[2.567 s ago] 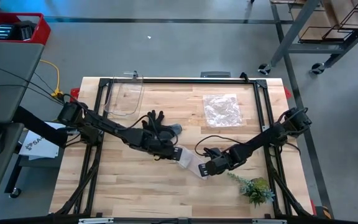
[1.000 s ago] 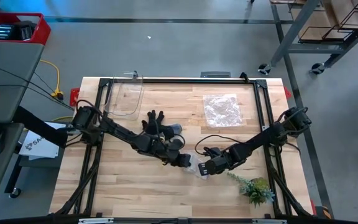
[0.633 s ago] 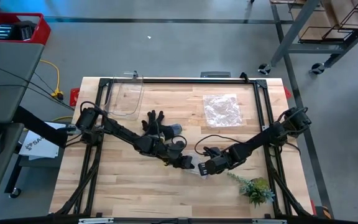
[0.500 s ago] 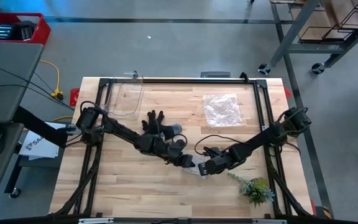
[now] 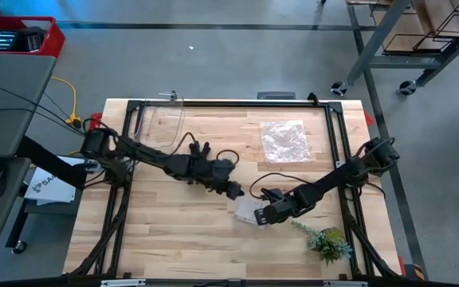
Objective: Roll bandage
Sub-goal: Roll the white-brown bandage
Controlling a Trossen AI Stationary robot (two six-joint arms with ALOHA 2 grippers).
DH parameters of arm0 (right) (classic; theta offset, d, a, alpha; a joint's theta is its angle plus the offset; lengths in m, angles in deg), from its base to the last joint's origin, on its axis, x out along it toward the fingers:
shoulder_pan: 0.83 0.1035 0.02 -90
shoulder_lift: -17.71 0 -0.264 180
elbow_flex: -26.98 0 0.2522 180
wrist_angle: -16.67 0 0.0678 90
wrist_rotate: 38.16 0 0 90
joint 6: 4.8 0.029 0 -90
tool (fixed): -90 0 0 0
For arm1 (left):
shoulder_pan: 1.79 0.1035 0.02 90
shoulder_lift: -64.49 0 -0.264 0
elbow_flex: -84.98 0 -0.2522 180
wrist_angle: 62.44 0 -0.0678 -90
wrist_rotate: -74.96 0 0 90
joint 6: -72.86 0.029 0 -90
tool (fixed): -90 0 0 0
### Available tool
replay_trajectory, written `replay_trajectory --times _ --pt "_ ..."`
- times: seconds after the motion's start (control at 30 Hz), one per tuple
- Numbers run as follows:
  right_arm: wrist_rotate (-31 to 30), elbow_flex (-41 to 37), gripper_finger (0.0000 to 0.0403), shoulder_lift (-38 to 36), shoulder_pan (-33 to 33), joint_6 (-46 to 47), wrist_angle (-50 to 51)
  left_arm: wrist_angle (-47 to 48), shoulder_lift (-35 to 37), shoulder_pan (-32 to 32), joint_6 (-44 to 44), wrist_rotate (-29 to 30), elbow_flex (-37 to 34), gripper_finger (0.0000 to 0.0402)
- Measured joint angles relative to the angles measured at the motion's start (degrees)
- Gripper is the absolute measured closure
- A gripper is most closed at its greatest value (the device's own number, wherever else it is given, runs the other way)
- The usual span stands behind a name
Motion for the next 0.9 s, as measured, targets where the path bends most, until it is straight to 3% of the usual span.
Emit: replay_trajectory --times 0.47,0.73,0.9 --pt "-0.46 0.0 0.0403 -0.1 0.02 0.0 1.36 19.4 10.72 1.21 9.78 7.49 -0.01 0.0229" --pt "-1.38 -0.07 0.0403 -1.56 0.04 0.0 4.23 16.98 14.67 1.19 7.61 8.51 -4.9 0.0229" --pt "-1.53 -0.11 0.0403 -1.88 0.02 0.02 5.22 9.74 17.07 1.19 3.75 10.0 -10.44 0.0229"
